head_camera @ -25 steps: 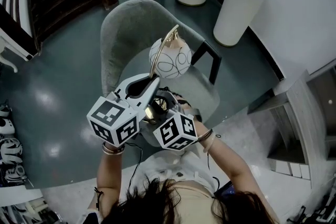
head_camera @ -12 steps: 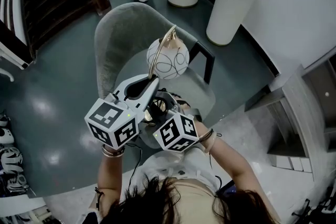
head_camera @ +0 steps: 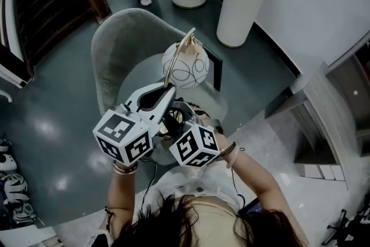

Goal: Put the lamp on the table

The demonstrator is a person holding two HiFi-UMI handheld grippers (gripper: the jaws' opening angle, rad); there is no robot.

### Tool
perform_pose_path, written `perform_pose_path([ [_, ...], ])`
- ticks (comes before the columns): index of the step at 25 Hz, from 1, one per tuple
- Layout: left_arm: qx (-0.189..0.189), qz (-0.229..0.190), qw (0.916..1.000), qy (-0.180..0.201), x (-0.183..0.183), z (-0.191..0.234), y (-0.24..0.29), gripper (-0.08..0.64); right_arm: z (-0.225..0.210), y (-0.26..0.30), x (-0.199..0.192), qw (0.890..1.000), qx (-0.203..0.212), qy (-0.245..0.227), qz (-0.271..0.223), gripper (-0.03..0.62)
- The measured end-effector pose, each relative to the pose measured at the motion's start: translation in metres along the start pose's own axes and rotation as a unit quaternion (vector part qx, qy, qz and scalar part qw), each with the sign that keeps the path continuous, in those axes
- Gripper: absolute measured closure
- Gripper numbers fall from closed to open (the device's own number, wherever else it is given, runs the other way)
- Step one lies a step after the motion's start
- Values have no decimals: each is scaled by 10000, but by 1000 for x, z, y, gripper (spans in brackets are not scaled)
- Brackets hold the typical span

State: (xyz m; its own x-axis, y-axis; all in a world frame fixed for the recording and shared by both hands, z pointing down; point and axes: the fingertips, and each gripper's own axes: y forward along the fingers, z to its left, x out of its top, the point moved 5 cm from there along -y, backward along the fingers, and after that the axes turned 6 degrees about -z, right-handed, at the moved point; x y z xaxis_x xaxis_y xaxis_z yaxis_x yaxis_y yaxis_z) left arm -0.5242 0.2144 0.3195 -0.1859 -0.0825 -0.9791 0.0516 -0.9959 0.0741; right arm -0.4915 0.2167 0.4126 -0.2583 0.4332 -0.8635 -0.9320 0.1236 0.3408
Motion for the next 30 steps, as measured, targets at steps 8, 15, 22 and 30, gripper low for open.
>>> perform_pose_path([
  [8,-141,58,9999,1,-2,-21,27,525,-16,-25,-15,9999,-45,31,108,540],
  [15,-249,121,9996,-76,-6,-48,56,525,-31,-54,-35,9997,-106,124,175,541],
  [22,-339,149,9993,-66,-7,-72,78,525,-44,-80,-49,9995,-170,173,220,541],
  [30,-495,202,9986,-22,-6,-103,100,525,-55,-111,-60,9988,-320,231,293,541],
])
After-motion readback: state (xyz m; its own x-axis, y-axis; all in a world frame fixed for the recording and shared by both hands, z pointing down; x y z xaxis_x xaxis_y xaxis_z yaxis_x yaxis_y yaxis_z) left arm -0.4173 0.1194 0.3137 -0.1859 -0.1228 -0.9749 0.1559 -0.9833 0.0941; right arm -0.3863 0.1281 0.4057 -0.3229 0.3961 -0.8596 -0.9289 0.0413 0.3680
